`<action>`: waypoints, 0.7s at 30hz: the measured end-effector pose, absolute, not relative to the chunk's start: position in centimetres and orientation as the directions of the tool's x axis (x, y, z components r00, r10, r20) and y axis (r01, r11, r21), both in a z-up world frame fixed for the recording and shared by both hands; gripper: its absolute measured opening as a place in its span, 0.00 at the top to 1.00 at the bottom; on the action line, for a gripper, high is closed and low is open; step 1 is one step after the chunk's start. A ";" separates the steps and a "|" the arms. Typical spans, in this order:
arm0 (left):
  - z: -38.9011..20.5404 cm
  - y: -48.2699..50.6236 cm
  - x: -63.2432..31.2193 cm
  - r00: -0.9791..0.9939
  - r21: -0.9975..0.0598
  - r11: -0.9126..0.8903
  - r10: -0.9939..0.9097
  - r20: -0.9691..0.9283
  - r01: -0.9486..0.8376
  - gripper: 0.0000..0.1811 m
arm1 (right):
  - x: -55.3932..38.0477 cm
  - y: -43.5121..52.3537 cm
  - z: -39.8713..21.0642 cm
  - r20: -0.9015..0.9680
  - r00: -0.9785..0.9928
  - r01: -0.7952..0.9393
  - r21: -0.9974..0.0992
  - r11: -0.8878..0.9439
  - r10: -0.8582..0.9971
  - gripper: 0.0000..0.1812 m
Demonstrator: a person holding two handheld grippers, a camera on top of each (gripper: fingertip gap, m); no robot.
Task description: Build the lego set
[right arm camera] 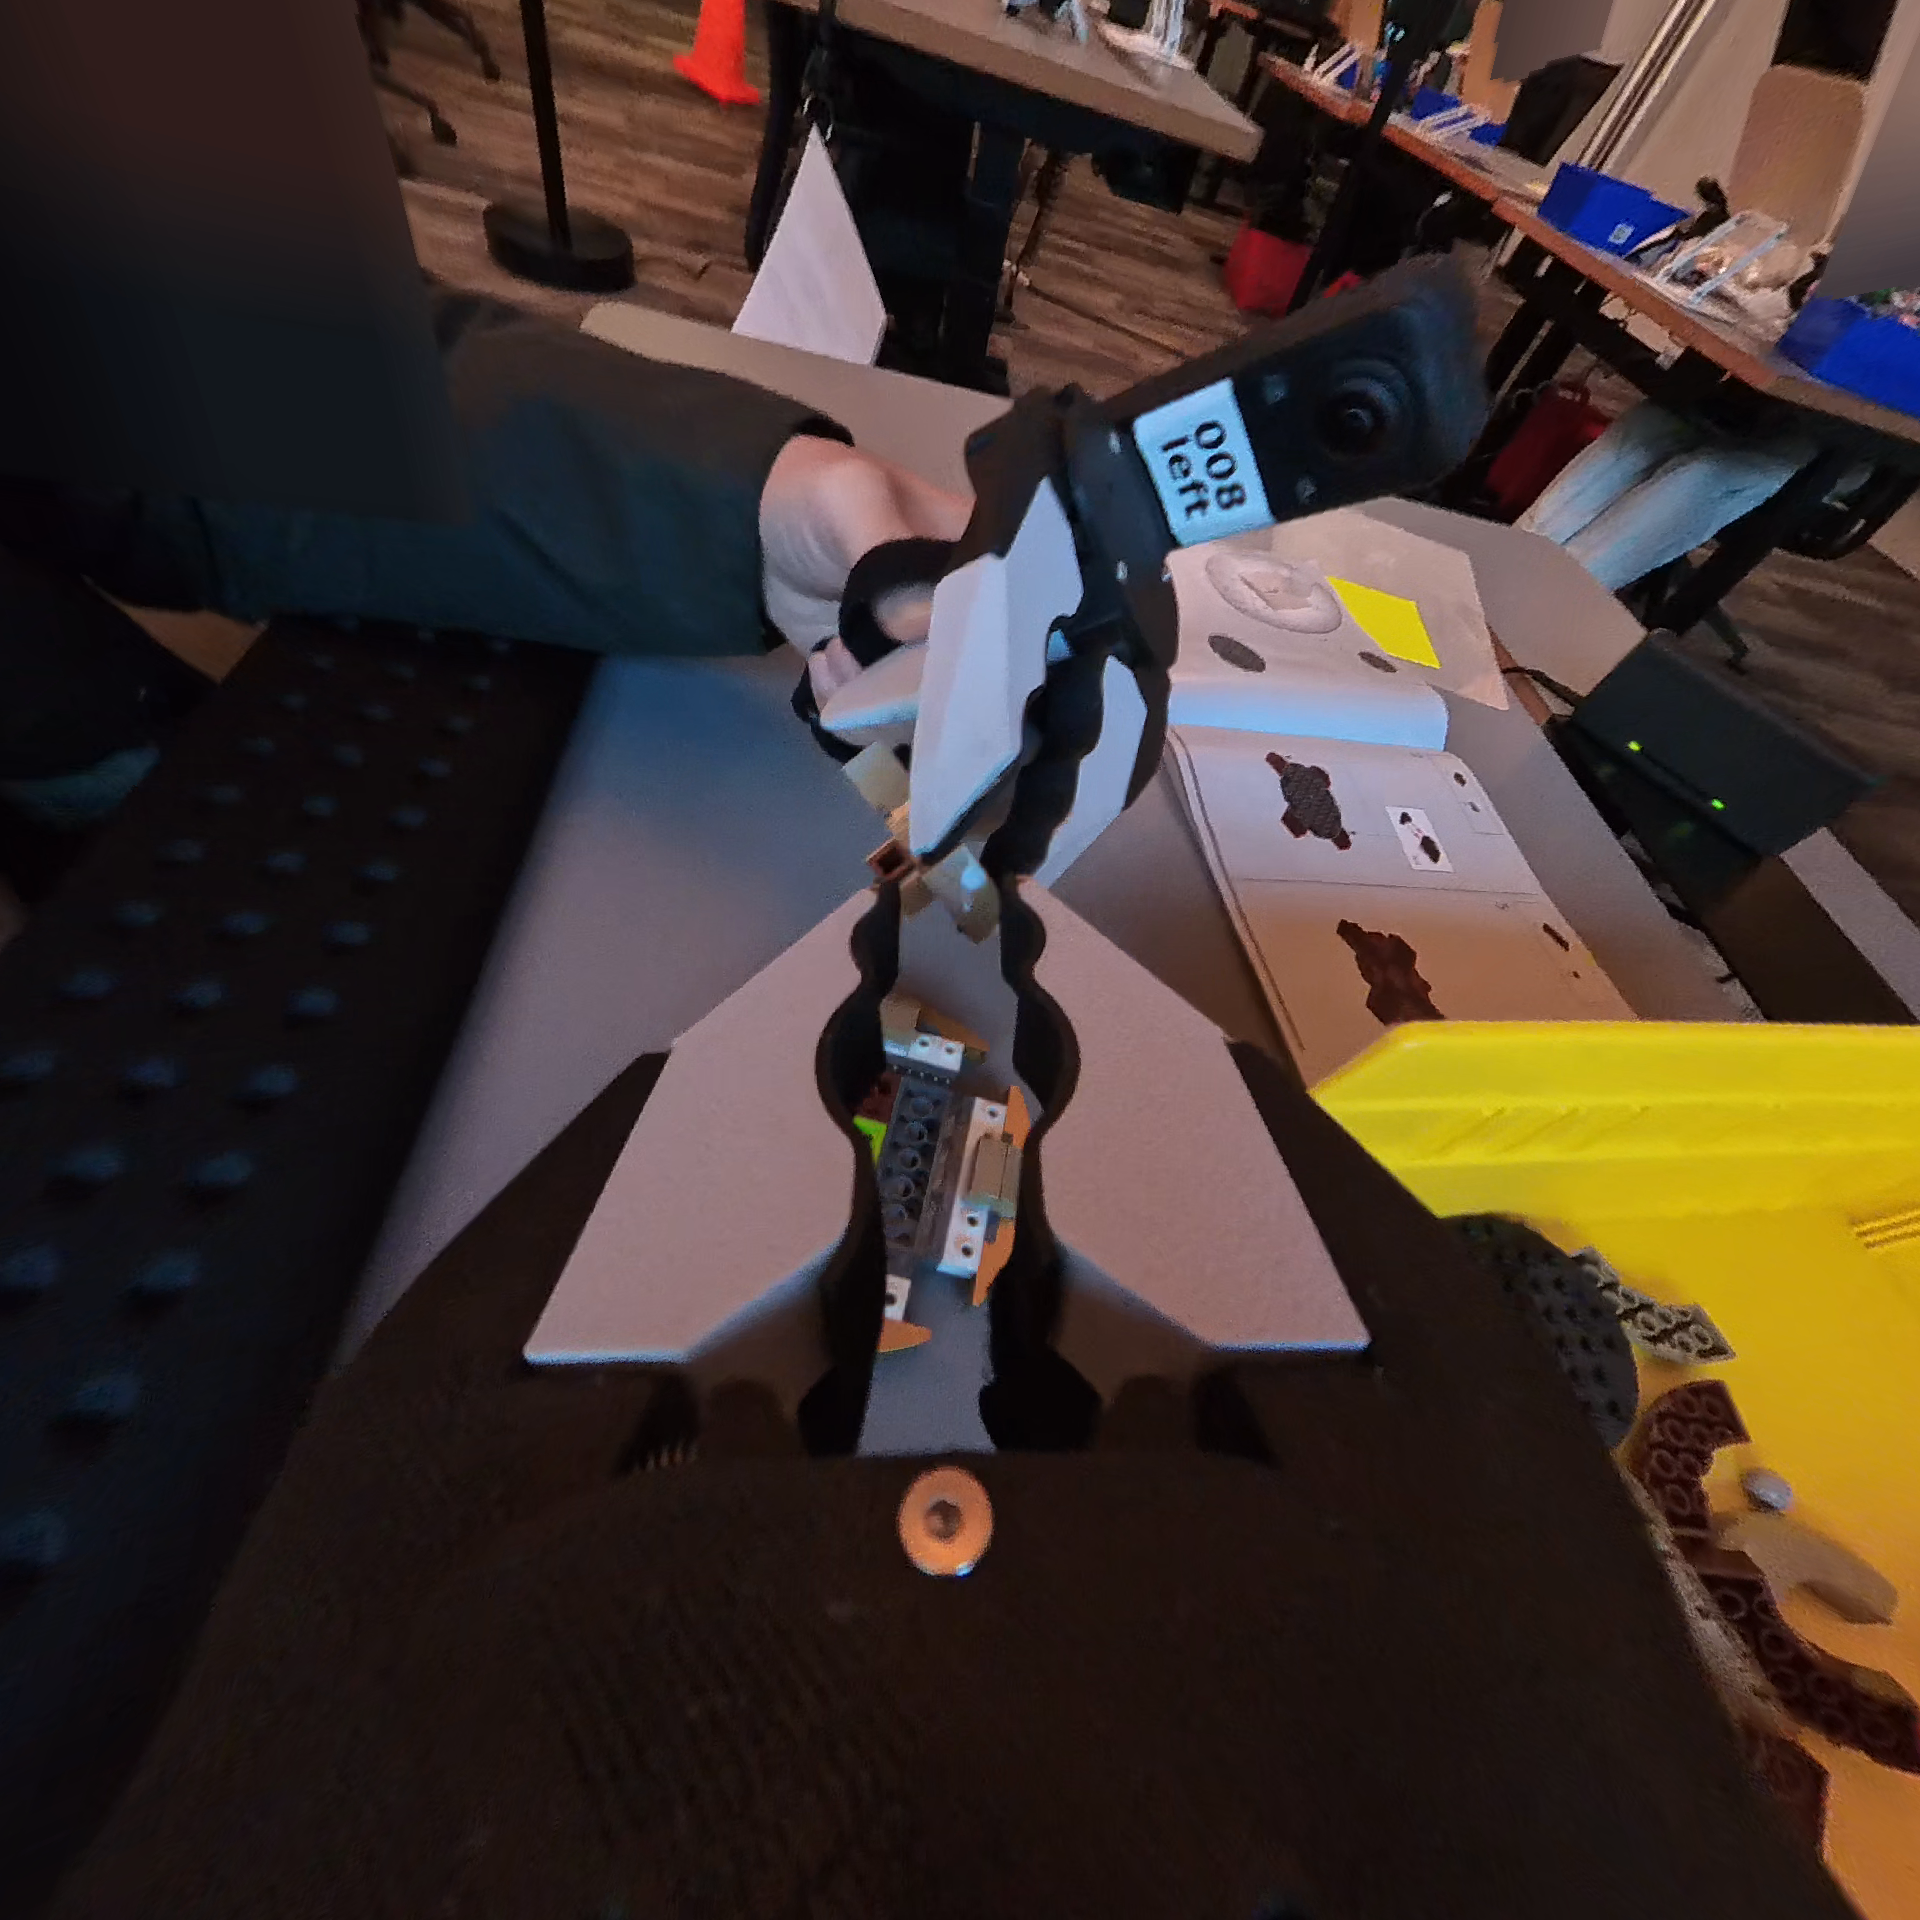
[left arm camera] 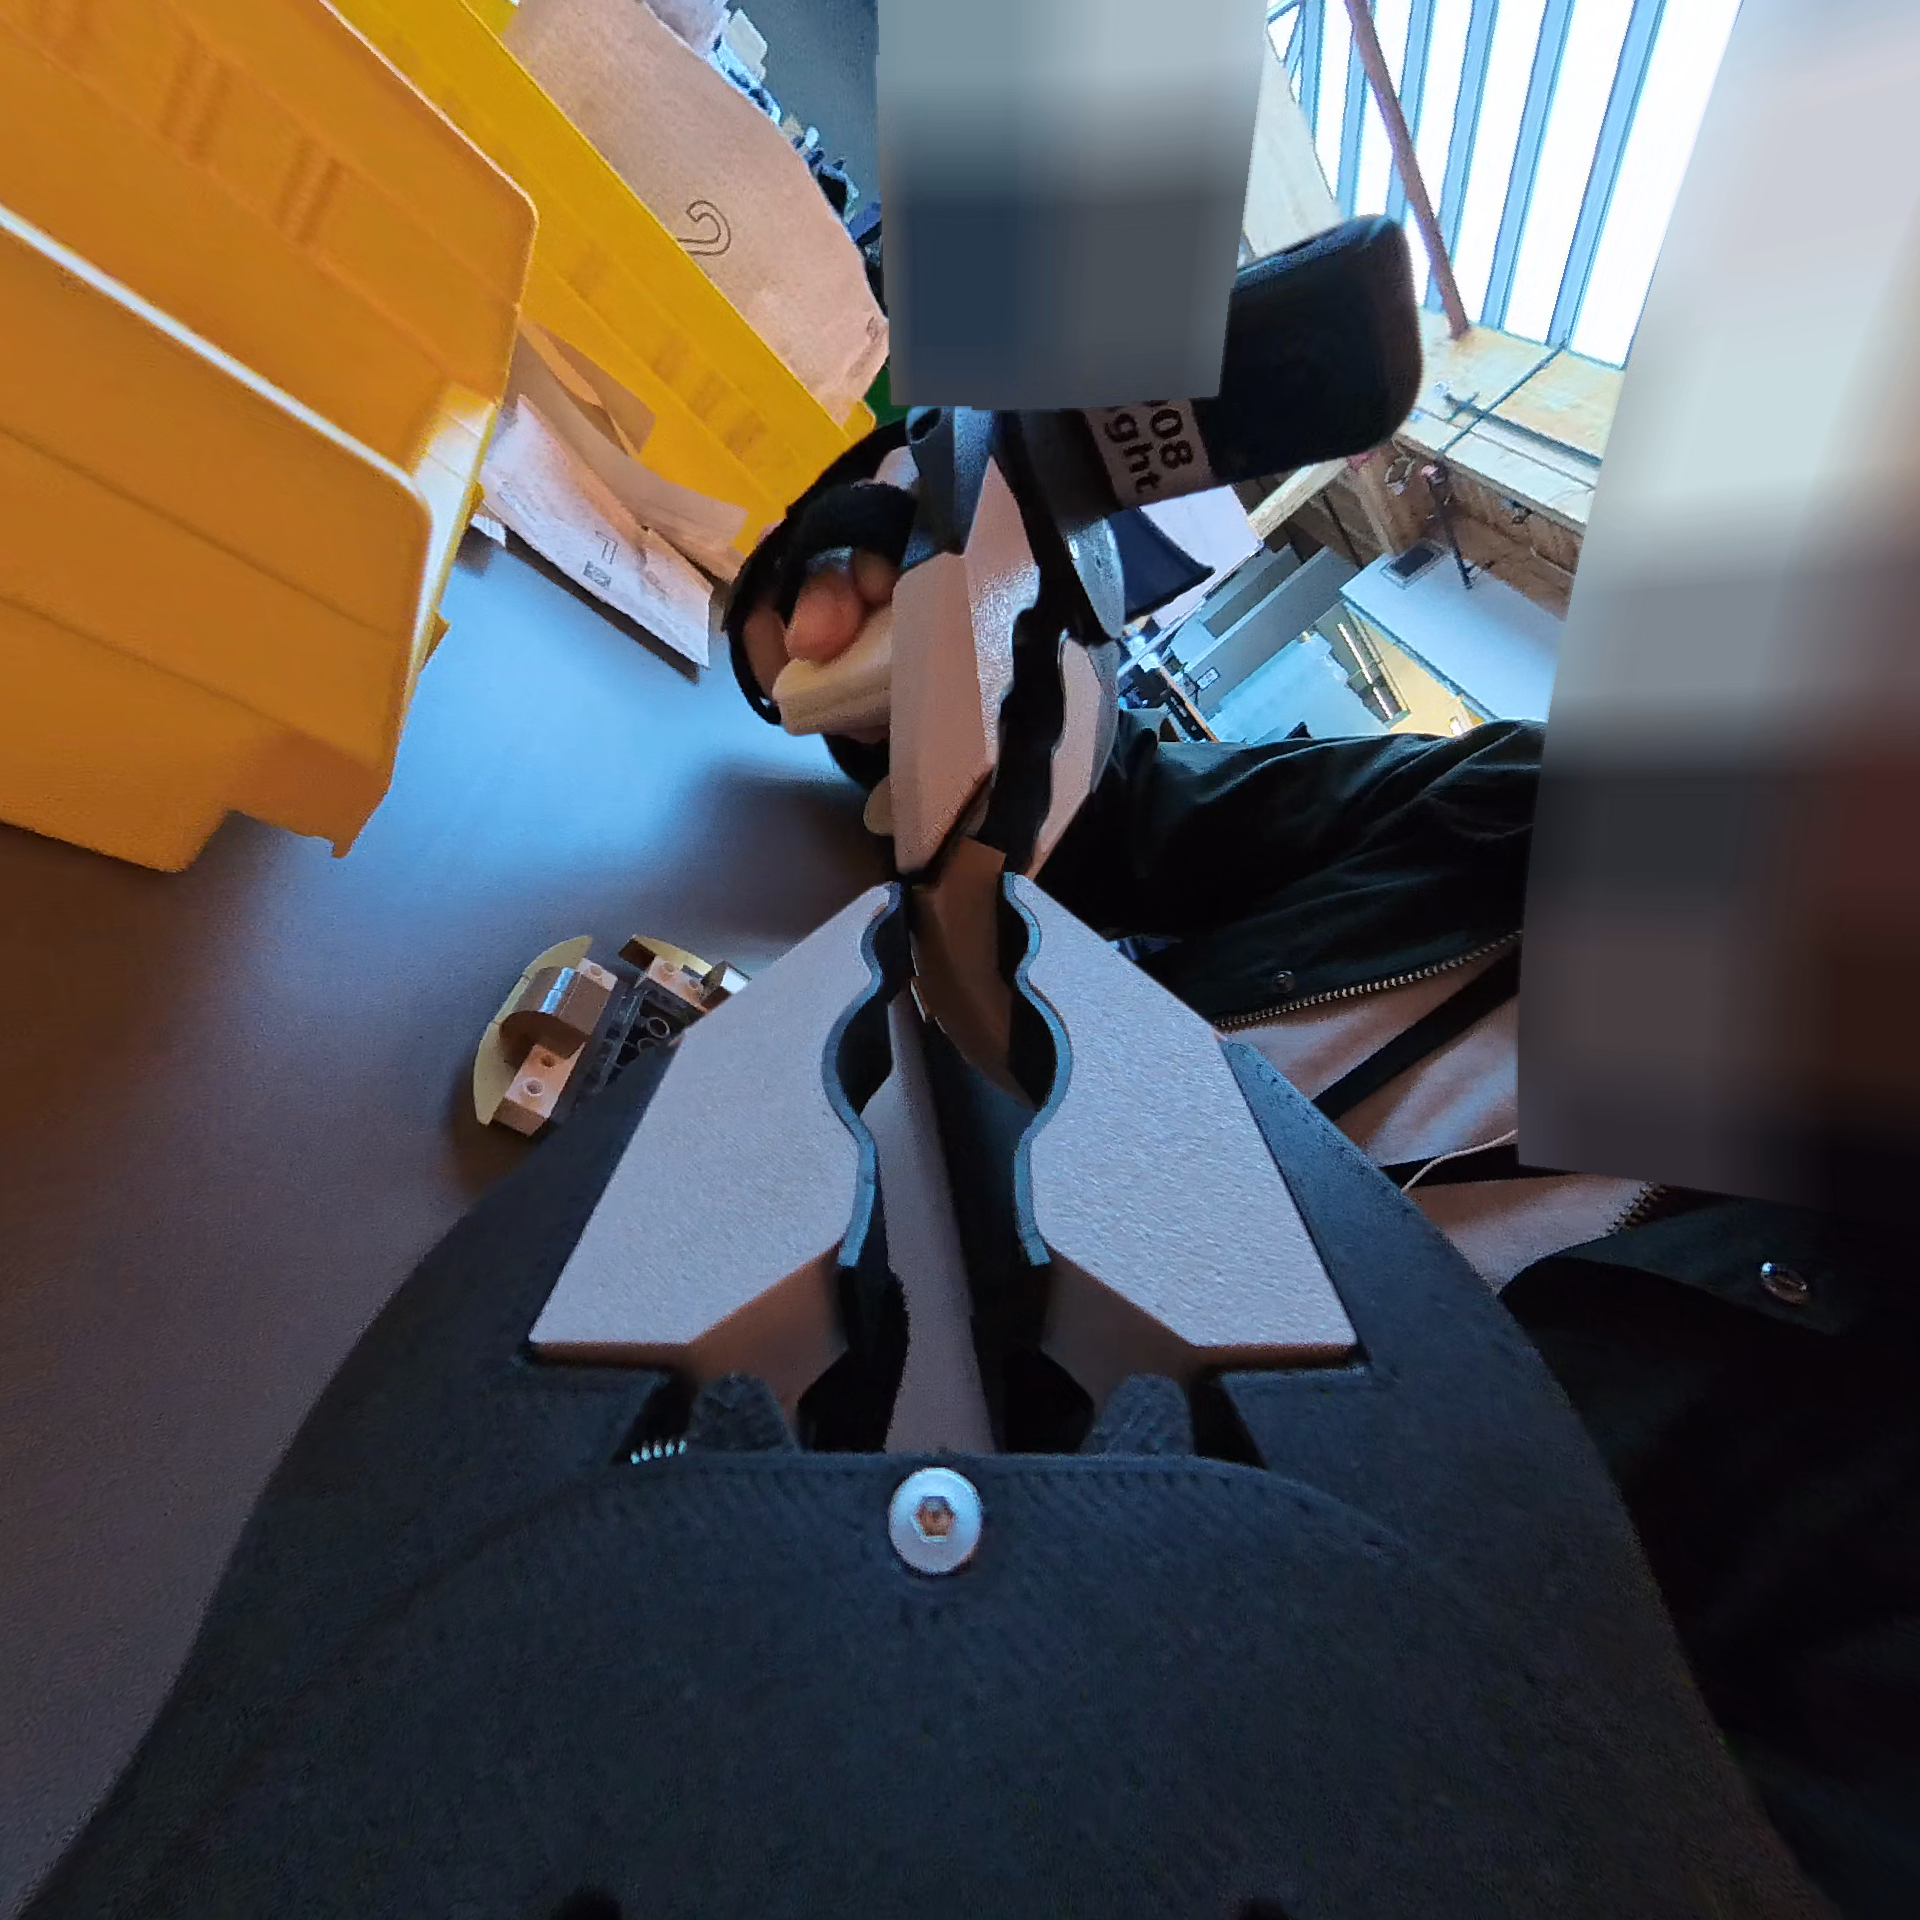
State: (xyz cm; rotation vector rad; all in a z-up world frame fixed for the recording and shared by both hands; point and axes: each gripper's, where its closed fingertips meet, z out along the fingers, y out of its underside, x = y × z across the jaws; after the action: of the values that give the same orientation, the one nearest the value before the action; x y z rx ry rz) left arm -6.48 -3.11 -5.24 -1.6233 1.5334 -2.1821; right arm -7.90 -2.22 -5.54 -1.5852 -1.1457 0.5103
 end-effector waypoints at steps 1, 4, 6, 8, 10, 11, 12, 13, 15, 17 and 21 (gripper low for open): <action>-5.4 -3.2 -6.5 -0.458 -0.695 -0.511 -0.524 0.718 -0.505 0.92 | -7.9 -2.1 -5.7 0.237 0.454 0.422 -0.906 0.026 0.859 0.92; -5.2 -3.3 -6.5 -0.468 -0.680 -0.533 -0.493 0.733 -0.504 0.92 | -7.8 -2.2 -5.7 0.262 0.441 0.436 -0.899 0.050 0.858 0.95; -5.2 -2.8 -6.4 -0.447 -0.665 -0.554 -0.492 0.747 -0.501 0.82 | -7.5 -2.2 -5.3 0.244 0.445 0.412 -0.910 0.045 0.861 0.96; -5.9 -2.3 -6.5 -0.414 -0.663 -0.550 -0.519 0.748 -0.509 0.80 | -7.2 -2.1 -5.3 0.214 0.446 0.400 -0.916 0.021 0.869 0.95; -6.4 -2.3 -6.6 -0.405 -0.665 -0.532 -0.531 0.744 -0.524 0.82 | -6.9 -2.1 -5.8 0.200 0.437 0.411 -0.912 0.003 0.877 0.95; -6.6 -2.6 -6.7 -0.409 -0.665 -0.517 -0.529 0.743 -0.539 0.86 | -6.9 -2.1 -6.1 0.198 0.430 0.424 -0.906 -0.003 0.881 0.96; -6.8 -3.0 -6.7 -0.413 -0.667 -0.499 -0.530 0.740 -0.554 0.92 | -6.9 -2.2 -6.5 0.203 0.421 0.439 -0.898 -0.003 0.884 0.95; -7.2 -3.1 -6.6 -0.403 -0.672 -0.482 -0.550 0.732 -0.562 0.92 | -7.0 -2.2 -6.7 0.213 0.414 0.452 -0.892 0.003 0.885 0.95; -7.3 -2.8 -6.6 -0.393 -0.691 -0.470 -0.585 0.710 -0.549 0.92 | -7.0 -2.0 -6.9 0.213 0.429 0.457 -0.889 -0.007 0.878 0.95; -6.4 -1.7 -6.3 -0.386 -0.729 -0.486 -0.629 0.675 -0.482 0.93 | -6.6 -1.0 -6.2 0.184 0.501 0.399 -0.916 -0.037 0.845 0.95; -4.1 0.1 -6.0 -0.386 -0.779 -0.537 -0.677 0.627 -0.324 0.93 | -5.5 0.5 -4.3 -0.130 0.587 0.119 -0.962 -0.245 0.799 0.81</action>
State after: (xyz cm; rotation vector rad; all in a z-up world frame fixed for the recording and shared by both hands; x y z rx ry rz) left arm -6.04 0.12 -4.12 -1.5689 1.3502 -2.0109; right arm -5.51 0.48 -4.30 -1.7212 -0.7632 0.7735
